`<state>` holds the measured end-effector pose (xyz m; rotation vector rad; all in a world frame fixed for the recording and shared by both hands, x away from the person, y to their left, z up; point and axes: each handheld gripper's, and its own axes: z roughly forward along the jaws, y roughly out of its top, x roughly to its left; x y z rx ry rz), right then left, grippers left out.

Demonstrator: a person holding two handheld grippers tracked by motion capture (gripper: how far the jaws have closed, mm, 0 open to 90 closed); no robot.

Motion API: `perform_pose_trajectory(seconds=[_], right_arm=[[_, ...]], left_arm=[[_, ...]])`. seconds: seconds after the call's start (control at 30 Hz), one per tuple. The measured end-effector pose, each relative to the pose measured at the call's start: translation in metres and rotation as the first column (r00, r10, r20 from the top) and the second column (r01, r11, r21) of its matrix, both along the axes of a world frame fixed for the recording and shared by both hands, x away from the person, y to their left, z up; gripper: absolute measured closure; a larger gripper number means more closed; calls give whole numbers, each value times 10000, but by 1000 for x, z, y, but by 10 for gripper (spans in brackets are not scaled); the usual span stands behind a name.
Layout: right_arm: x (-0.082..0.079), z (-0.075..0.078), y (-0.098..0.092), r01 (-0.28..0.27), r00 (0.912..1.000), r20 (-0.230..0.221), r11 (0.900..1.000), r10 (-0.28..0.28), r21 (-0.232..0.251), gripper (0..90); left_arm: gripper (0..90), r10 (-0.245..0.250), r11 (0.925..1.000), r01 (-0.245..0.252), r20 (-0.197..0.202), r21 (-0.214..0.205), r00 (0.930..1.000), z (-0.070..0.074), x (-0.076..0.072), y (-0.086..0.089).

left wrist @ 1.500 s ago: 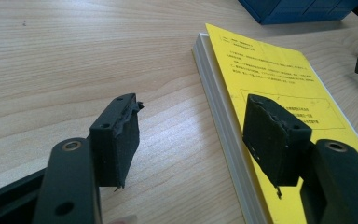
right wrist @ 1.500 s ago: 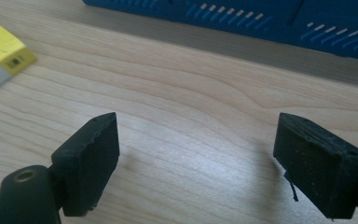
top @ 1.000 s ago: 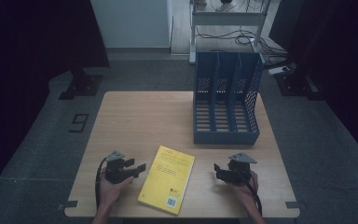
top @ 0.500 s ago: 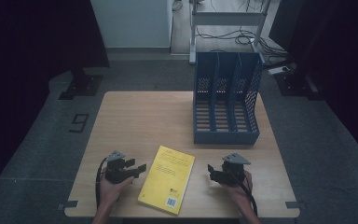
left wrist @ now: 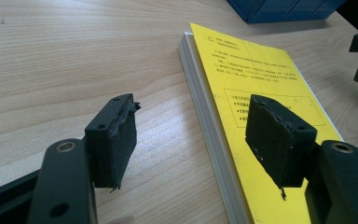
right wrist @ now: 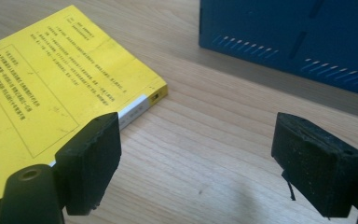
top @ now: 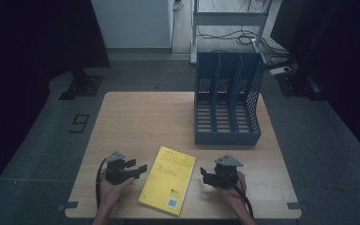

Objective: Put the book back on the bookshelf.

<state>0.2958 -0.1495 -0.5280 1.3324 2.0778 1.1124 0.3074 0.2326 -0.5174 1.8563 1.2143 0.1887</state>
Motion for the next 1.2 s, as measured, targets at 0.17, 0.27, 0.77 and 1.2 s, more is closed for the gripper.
perform_pose_trajectory(seconds=[0.17,0.27,0.77,1.2], right_arm=[[0,-1,7,-135,9999,-70,9999,135,38,156],[1,-1,12,-240,9997,-107,9997,241,57,156],[6,-8,40,-676,9972,-321,9977,676,13,152],[13,-13,59,-779,9958,-475,9968,786,154,148]], left_arm=[[338,-25,10000,25,-3,0,10000,1,0,-1],[338,-48,10000,48,18,-36,10000,2,-1,-1],[338,-101,9999,101,46,-29,9999,2,-2,-2],[338,-276,9996,276,-28,112,9996,0,-2,-9]])
